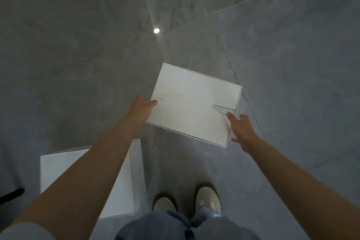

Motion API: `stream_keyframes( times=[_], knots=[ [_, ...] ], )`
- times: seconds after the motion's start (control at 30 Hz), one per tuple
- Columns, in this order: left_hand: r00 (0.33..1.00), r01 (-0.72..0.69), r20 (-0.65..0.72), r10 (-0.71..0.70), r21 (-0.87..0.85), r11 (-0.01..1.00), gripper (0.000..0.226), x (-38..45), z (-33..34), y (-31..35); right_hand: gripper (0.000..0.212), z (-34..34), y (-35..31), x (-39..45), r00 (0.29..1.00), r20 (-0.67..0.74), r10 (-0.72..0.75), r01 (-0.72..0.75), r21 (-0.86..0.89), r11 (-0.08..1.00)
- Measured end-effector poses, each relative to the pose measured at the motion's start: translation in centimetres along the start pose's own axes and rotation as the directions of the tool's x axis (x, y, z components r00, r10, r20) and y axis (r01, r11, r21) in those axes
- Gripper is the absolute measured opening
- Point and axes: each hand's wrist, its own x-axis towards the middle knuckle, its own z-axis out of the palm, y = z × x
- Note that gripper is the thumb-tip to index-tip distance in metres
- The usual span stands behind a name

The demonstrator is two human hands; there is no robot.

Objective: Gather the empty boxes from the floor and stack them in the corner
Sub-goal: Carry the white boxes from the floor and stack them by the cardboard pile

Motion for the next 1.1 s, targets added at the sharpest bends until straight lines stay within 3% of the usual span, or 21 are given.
stream_keyframes(
  times=[0.1,0.23,0.5,0.7,0.83,1.1],
  knots=[
    [0.995,0.012,0.100,-0.006,-0.065,0.998,0.081,2.1,0.9,-1.2,0.059,1.4,0.4,1.9,0.999,0.030,0.043,-0.046,0.105,0.993],
    [0.994,-0.020,0.110,0.027,-0.059,0.998,0.049,1.8,2.4,-1.8,0.038,1.8,0.7,2.4,0.999,0.037,0.036,-0.041,0.158,0.987],
    [0.997,0.022,0.081,-0.014,-0.098,0.995,0.059,-4.3,0.1,-0.7,0.038,-0.7,0.5,-4.3,0.993,0.093,0.076,-0.094,0.199,0.975],
    [0.999,-0.013,0.041,0.017,-0.093,0.996,0.059,-13.7,-5.9,3.8,0.042,-5.4,-3.1,-15.4,0.992,0.127,0.019,-0.046,0.212,0.976],
    [0.998,-0.067,0.017,0.068,-0.014,0.998,0.064,-22.5,-11.3,8.3,0.042,-9.9,-6.8,-24.7,0.993,0.116,-0.030,0.003,0.227,0.974],
    [0.993,-0.113,-0.027,0.112,-0.051,0.992,0.056,-42.8,-22.6,17.4,0.047,-18.3,-13.1,-45.2,0.982,0.040,-0.186,0.178,0.140,0.974]
  ],
)
